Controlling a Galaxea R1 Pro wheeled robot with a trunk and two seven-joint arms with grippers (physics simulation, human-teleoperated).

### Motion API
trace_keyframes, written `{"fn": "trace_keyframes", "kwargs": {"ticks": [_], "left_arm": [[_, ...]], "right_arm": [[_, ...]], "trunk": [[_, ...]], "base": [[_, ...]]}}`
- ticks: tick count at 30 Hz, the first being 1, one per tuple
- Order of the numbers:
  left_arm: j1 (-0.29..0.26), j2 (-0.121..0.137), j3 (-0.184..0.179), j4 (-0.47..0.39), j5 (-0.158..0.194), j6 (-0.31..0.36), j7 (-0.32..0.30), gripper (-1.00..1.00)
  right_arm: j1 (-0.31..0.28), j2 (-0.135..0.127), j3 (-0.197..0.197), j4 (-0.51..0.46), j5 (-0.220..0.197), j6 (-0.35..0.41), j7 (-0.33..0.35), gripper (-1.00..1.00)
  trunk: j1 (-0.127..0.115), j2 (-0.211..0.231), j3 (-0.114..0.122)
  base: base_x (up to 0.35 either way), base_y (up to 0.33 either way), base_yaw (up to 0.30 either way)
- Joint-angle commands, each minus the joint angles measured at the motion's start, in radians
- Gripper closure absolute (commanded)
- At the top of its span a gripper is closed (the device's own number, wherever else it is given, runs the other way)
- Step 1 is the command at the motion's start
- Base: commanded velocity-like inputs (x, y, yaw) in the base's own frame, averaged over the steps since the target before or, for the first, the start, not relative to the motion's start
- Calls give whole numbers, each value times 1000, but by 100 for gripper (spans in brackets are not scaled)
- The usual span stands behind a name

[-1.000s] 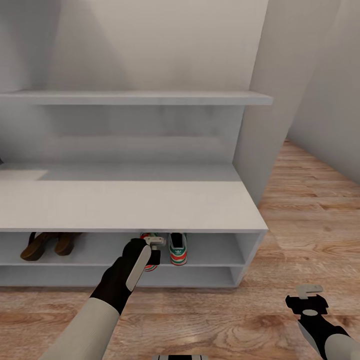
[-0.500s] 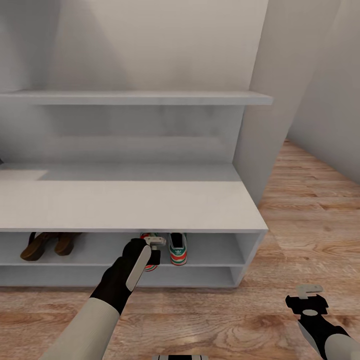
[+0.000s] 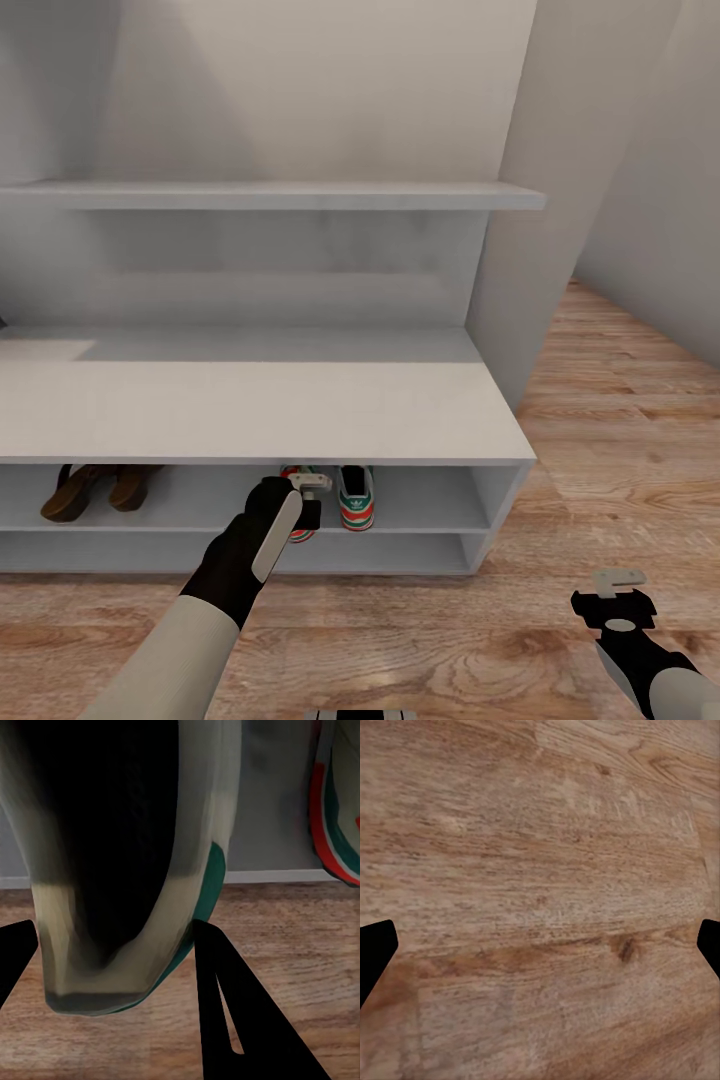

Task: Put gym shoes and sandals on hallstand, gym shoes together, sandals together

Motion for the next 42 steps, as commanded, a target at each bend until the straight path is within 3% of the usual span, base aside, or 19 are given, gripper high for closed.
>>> {"fn": "trace_keyframes", "kwargs": {"ticks": [1,42], "left_arm": [[0,1,0,-1,8,-4,-2,100],[0,1,1,-1,8,-4,-2,100]], "right_arm": [[0,0,0,0,0,0,0,-100],[0,0,0,0,0,0,0,-100]], "trunk": [[10,0,0],[10,0,0]], "base": [[0,0,0],[11,0,0]]}}
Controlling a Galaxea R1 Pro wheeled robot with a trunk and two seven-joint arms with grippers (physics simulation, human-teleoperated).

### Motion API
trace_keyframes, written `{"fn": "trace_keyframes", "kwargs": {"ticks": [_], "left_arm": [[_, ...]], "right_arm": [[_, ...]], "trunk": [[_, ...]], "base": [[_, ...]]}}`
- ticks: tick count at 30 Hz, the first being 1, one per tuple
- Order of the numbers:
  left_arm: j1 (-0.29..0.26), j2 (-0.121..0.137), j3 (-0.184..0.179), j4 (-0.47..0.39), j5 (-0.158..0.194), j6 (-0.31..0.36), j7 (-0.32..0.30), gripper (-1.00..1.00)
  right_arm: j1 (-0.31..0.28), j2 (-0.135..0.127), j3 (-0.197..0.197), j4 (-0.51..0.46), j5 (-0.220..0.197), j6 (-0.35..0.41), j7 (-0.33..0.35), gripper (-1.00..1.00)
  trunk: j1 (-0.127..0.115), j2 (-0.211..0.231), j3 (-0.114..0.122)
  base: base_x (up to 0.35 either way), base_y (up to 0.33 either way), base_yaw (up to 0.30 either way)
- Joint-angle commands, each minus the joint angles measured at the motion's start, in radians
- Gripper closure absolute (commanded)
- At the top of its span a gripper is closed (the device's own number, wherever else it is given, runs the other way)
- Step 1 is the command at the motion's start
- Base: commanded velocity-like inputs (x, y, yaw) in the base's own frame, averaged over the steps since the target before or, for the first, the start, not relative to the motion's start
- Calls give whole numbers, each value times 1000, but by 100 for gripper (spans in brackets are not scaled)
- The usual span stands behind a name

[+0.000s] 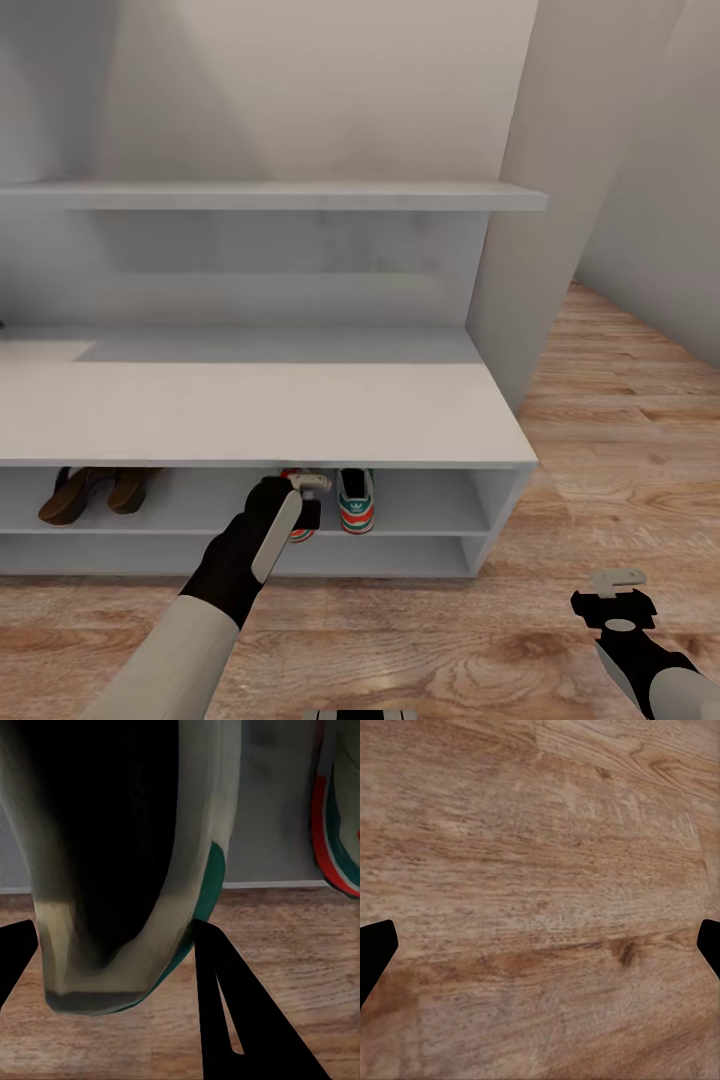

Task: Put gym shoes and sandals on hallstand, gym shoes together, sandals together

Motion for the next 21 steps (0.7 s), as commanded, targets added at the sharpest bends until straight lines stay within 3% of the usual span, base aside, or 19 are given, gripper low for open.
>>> {"fn": "trace_keyframes", "kwargs": {"ticks": [1,19,20,21], "left_arm": [[0,1,0,1,11,-5,-2,100],[0,1,-1,1,11,-5,-2,100],[0,1,-1,1,11,-5,-2,-100],[0,1,-1,1,11,-5,-2,-100]], "right_arm": [[0,0,0,0,0,0,0,-100],[0,0,0,0,0,0,0,-100],[0,0,0,0,0,0,0,-100],[0,0,0,0,0,0,0,-100]], "trunk": [[10,0,0],[10,0,0],[10,0,0],[10,0,0]], "base": [[21,0,0],[4,0,0],[0,0,0],[0,0,0]]}}
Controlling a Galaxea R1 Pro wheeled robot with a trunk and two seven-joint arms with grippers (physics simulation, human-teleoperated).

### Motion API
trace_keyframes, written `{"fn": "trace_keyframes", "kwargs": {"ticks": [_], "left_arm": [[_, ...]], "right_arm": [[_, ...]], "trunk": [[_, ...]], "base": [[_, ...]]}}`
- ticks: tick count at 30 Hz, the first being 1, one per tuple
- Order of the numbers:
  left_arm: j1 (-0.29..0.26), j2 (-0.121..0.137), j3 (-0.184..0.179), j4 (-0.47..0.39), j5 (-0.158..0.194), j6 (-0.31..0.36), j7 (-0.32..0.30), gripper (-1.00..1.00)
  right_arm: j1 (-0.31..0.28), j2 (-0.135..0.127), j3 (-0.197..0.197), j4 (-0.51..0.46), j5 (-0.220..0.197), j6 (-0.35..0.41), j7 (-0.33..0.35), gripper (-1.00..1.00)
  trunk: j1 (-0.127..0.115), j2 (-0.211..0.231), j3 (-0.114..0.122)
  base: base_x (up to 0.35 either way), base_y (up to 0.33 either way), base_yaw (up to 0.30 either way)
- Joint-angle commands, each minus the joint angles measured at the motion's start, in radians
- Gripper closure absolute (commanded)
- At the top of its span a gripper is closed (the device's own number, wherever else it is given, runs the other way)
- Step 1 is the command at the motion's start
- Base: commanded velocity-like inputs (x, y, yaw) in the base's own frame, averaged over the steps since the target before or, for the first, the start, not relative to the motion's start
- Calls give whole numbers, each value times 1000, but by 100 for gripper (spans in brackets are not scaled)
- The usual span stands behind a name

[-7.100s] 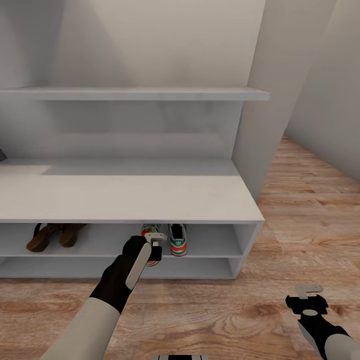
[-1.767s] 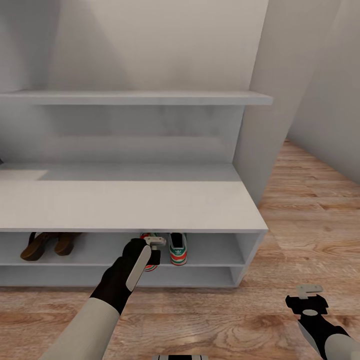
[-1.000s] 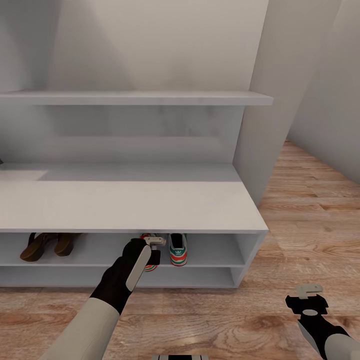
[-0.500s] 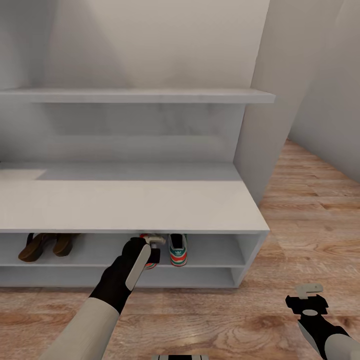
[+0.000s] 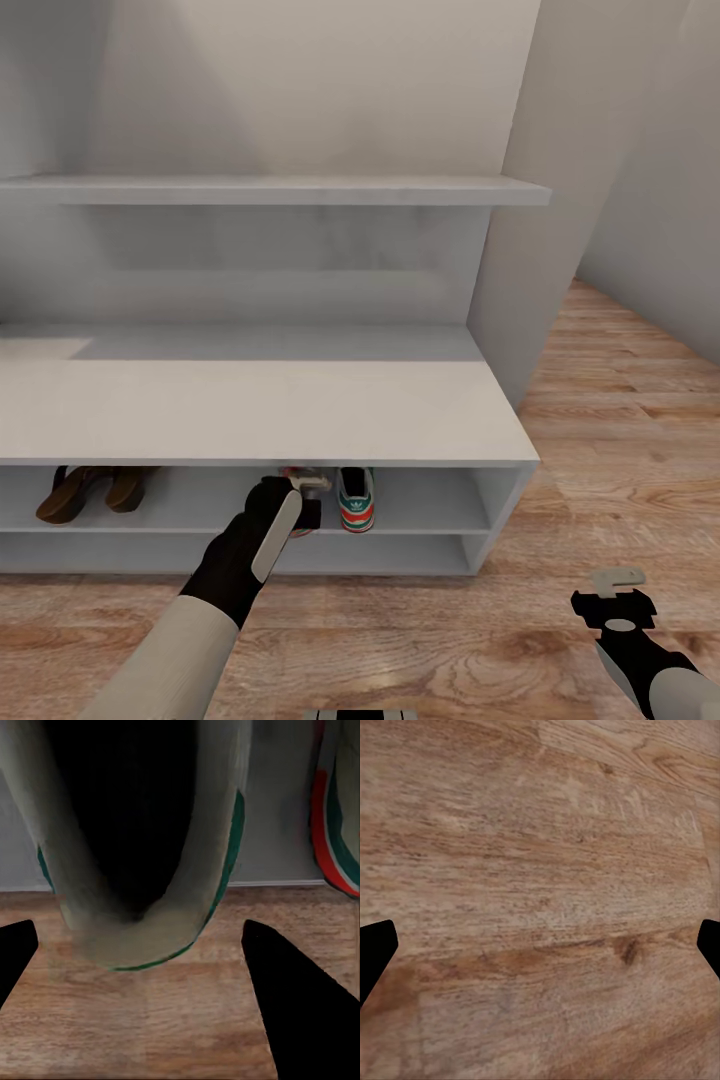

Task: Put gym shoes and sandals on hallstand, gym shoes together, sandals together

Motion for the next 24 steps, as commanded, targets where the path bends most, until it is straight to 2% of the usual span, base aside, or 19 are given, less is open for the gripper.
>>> {"fn": "trace_keyframes", "kwargs": {"ticks": [1,11,24], "left_arm": [[0,0,0,0,0,0,0,-100],[0,0,1,1,0,0,0,-100],[0,0,1,3,0,0,0,-100]], "right_arm": [[0,0,0,0,0,0,0,-100],[-1,0,0,0,0,0,0,-100],[0,0,0,0,0,0,0,-100]], "trunk": [[0,0,0],[0,0,0],[0,0,0]], "base": [[0,0,0],[-30,-2,0],[-272,-82,0]]}}
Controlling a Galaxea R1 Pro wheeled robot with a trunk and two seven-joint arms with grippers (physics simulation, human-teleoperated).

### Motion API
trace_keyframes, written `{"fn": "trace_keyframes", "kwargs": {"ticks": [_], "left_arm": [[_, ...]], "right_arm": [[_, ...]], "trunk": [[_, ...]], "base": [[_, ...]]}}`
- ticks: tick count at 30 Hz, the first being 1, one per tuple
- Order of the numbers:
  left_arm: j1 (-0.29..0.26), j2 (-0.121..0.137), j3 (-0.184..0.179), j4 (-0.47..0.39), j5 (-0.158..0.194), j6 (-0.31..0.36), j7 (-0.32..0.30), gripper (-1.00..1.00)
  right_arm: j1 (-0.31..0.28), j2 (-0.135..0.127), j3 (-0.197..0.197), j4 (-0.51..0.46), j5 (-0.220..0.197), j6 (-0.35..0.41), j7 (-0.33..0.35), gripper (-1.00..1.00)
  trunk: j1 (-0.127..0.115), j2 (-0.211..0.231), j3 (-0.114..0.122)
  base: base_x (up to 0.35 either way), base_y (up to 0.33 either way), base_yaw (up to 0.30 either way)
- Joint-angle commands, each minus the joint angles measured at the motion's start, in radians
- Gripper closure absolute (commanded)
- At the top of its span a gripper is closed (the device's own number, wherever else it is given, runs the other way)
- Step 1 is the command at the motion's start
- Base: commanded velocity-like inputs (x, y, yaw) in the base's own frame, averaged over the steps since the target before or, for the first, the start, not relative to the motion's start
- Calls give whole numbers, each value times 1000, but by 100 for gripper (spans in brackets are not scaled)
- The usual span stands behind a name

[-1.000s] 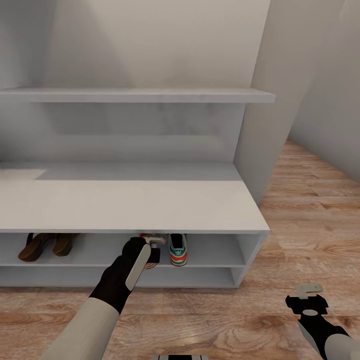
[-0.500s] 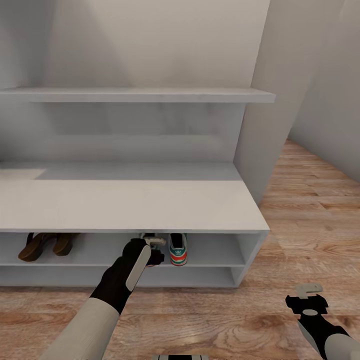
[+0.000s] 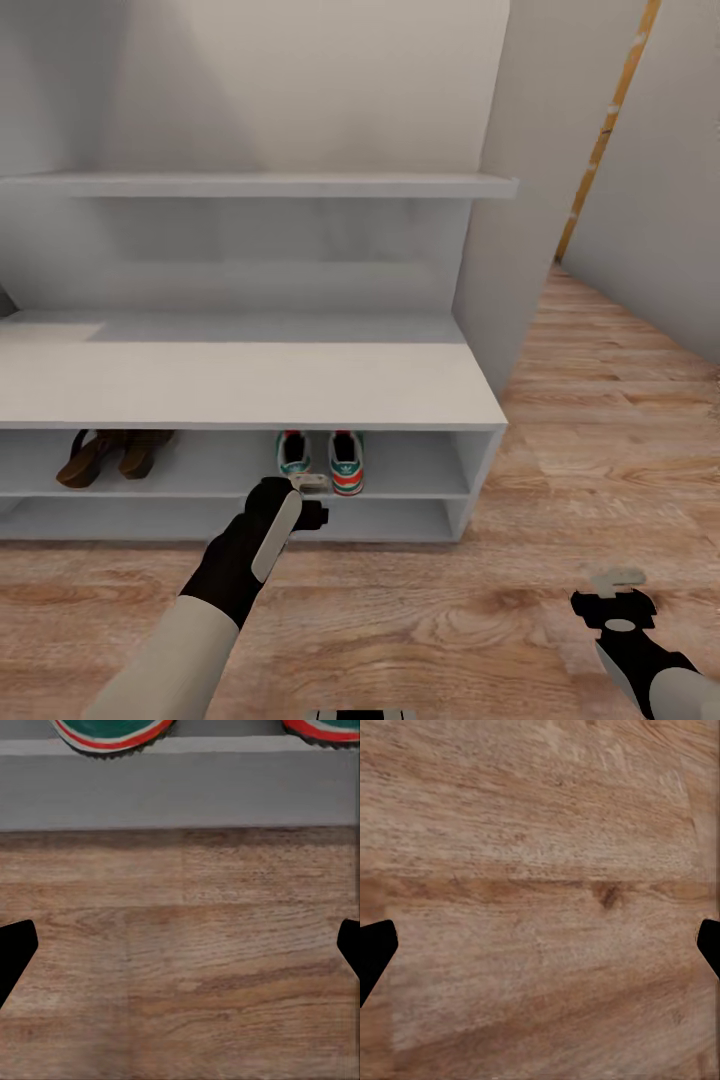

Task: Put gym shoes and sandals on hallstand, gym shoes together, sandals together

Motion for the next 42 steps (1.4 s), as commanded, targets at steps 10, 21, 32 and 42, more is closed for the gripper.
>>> {"fn": "trace_keyframes", "kwargs": {"ticks": [10,21,32,42], "left_arm": [[0,0,0,0,0,0,0,-100],[0,0,1,2,0,0,-1,-100],[0,6,3,14,-1,-6,-3,-100],[0,13,3,209,-1,-264,-12,-100]], "right_arm": [[0,1,0,0,0,0,0,-100],[0,3,0,0,1,-1,0,-100],[0,6,0,0,1,-1,1,-100],[0,19,0,0,0,-2,2,-100]], "trunk": [[0,0,0],[0,0,0],[0,0,0],[0,0,0]], "base": [[-229,-78,0],[-60,-14,0],[-249,-15,0],[-118,-13,0]]}}
